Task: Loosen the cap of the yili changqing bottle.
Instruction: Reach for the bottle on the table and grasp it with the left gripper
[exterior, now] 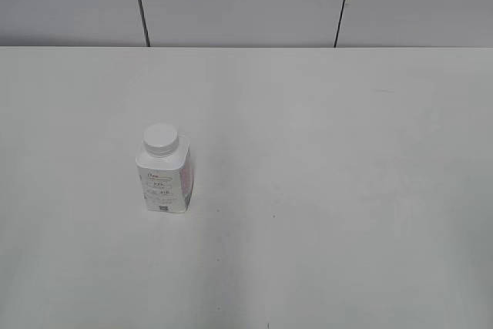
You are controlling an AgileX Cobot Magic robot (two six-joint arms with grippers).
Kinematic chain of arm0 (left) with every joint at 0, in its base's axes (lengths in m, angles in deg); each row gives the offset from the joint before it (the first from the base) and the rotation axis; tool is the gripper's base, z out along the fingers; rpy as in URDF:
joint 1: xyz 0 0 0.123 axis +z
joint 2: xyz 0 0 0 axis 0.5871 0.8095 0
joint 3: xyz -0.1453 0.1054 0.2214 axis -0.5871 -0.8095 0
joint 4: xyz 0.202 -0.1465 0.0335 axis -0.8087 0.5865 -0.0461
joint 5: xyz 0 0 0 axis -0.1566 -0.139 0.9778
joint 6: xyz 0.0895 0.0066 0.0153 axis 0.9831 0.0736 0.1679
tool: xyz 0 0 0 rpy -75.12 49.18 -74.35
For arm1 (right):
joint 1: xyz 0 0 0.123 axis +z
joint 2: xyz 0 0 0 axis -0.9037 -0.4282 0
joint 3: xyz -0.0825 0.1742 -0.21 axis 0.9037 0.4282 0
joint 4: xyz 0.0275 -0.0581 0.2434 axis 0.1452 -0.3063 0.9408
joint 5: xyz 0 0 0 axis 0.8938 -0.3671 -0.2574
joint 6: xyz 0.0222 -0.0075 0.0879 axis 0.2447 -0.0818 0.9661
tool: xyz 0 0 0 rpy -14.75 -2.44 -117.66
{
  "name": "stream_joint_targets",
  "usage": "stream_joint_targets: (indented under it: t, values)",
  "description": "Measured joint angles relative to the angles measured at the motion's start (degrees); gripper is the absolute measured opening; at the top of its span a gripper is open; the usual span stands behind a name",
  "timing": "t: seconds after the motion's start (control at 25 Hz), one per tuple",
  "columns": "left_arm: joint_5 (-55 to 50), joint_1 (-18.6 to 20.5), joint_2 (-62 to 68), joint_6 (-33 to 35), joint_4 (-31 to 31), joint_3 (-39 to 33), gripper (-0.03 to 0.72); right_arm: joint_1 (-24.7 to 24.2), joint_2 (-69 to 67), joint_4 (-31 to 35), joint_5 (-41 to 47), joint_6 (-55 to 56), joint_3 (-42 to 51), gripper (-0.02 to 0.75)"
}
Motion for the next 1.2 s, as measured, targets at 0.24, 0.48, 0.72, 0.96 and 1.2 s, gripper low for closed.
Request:
stream_joint_targets:
  t: [0.24,0.48,0.72,0.96,1.2]
  values:
    - [0.0,0.0,0.0,0.0,0.0,0.0,0.242,0.0,0.0,0.0,0.0,0.0,0.0,0.582]
    - [0.0,0.0,0.0,0.0,0.0,0.0,0.242,0.0,0.0,0.0,0.0,0.0,0.0,0.582]
    - [0.0,0.0,0.0,0.0,0.0,0.0,0.242,0.0,0.0,0.0,0.0,0.0,0.0,0.582]
    - [0.0,0.0,0.0,0.0,0.0,0.0,0.241,0.0,0.0,0.0,0.0,0.0,0.0,0.582]
    - [0.0,0.0,0.0,0.0,0.0,0.0,0.241,0.0,0.0,0.0,0.0,0.0,0.0,0.582]
